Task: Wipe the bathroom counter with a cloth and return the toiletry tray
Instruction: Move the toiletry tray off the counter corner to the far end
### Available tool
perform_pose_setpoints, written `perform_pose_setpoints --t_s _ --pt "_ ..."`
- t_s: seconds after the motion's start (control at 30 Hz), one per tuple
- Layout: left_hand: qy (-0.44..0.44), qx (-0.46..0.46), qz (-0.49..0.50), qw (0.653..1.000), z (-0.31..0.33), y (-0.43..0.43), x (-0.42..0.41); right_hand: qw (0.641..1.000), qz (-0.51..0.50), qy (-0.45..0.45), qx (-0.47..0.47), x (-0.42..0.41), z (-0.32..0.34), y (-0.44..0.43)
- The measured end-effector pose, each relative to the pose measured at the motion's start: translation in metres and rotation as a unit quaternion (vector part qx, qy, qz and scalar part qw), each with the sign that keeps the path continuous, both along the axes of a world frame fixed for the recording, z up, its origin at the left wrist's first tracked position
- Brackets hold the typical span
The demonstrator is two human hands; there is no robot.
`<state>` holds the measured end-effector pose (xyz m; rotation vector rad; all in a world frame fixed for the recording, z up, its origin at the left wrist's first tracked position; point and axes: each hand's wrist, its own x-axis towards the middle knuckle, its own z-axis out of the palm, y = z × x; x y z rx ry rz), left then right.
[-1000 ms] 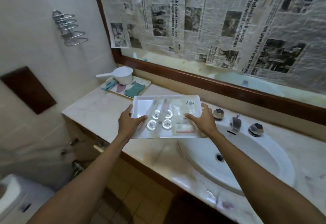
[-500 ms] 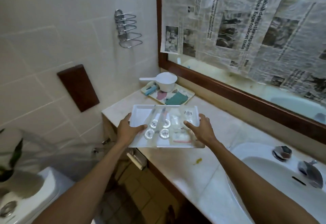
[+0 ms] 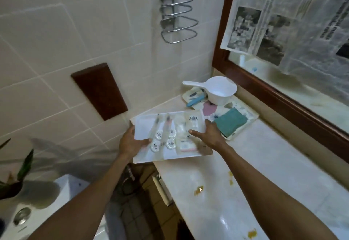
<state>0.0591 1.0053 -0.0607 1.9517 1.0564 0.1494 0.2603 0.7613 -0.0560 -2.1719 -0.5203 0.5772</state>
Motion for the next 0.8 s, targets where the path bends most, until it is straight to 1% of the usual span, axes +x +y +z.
perform_pose_setpoints --t_s 0.07,0.17,0.23,0.37,0.43,0.57,0.67,0.73,0.8 --pt "0.009 -0.003 0.011 1.000 -0.008 0.007 0.003 1.000 0.023 0.000 -0.013 0.012 -0.010 0.021" --pt "0.017 -0.034 0.049 0.998 -0.029 0.022 0.004 0.997 0.042 0.012 -0.062 0.028 -0.038 0.050" --pt "0.033 -0.035 0.060 0.997 -0.046 0.033 0.008 0.994 0.051 0.021 -0.092 0.037 -0.055 0.066" --pt "0.060 -0.039 0.075 0.995 -0.098 0.065 0.017 0.993 0.051 0.004 -0.110 0.046 -0.059 0.094" --pt "0.058 -0.038 0.079 0.994 -0.109 0.073 0.021 0.991 0.055 -0.005 -0.120 0.050 -0.061 0.105" --pt "0.025 -0.038 0.095 0.994 -0.079 0.063 0.031 0.991 0.057 -0.002 -0.124 0.059 -0.065 0.117" --pt "0.015 -0.030 0.078 0.996 -0.078 0.059 0.028 0.992 0.058 0.023 -0.110 0.075 -0.098 0.116" --pt "0.009 -0.061 0.058 0.996 -0.076 0.053 0.015 0.989 0.086 0.019 -0.117 0.077 -0.115 0.106" --pt "0.009 -0.096 0.031 0.995 -0.078 0.047 0.001 0.983 0.110 -0.018 -0.144 0.064 -0.093 0.095"
